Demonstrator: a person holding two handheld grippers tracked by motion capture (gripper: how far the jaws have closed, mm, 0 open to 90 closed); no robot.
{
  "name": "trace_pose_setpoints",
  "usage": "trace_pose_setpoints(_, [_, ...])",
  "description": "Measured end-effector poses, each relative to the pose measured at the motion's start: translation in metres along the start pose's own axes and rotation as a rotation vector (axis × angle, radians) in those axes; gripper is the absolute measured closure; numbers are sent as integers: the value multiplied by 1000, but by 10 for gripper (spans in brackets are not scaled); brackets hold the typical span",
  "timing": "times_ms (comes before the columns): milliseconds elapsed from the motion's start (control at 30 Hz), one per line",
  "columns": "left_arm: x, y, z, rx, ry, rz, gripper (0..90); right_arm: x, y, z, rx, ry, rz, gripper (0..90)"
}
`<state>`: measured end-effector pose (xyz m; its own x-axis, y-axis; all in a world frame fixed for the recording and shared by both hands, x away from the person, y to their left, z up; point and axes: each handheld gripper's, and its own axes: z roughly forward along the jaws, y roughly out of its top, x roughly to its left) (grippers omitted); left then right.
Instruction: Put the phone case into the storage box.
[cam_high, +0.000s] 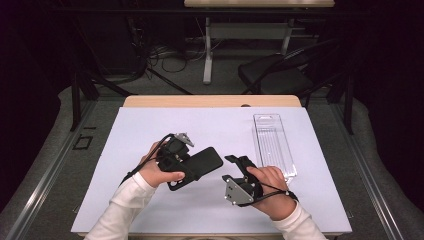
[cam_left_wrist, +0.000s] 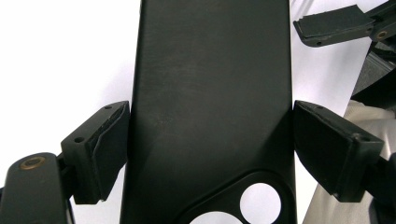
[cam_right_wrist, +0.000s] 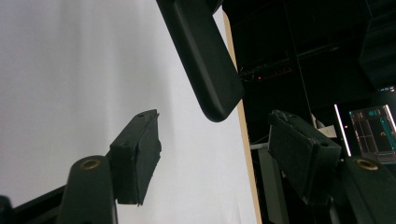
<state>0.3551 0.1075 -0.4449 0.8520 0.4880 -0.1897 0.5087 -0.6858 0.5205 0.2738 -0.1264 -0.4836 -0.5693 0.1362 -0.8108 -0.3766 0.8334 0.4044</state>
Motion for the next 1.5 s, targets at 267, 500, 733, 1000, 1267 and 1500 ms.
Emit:
trace_pose_setpoints(267, [-3,1,3,8,-16,9,147,4,1,2,-10,-10,-48,355])
trace_pose_setpoints(500, [-7,3,4,10,-30,18,146,10,4,6,-15,-25,-96,341])
trace_pose_setpoints(733, [-10,4,8,20,-37,27,146,14,8,7,-19,-34,-138,383])
trace_pose_setpoints(1000, [-15,5,12,30,-44,39,146,19,10,9,-15,-36,-164,402])
trace_pose_setpoints(1267, [-19,6,12,26,-61,48,146,22,12,10,-11,-48,-214,425])
trace_pose_setpoints(1500, [-22,7,12,30,-72,63,147,25,13,12,-4,-64,-264,436])
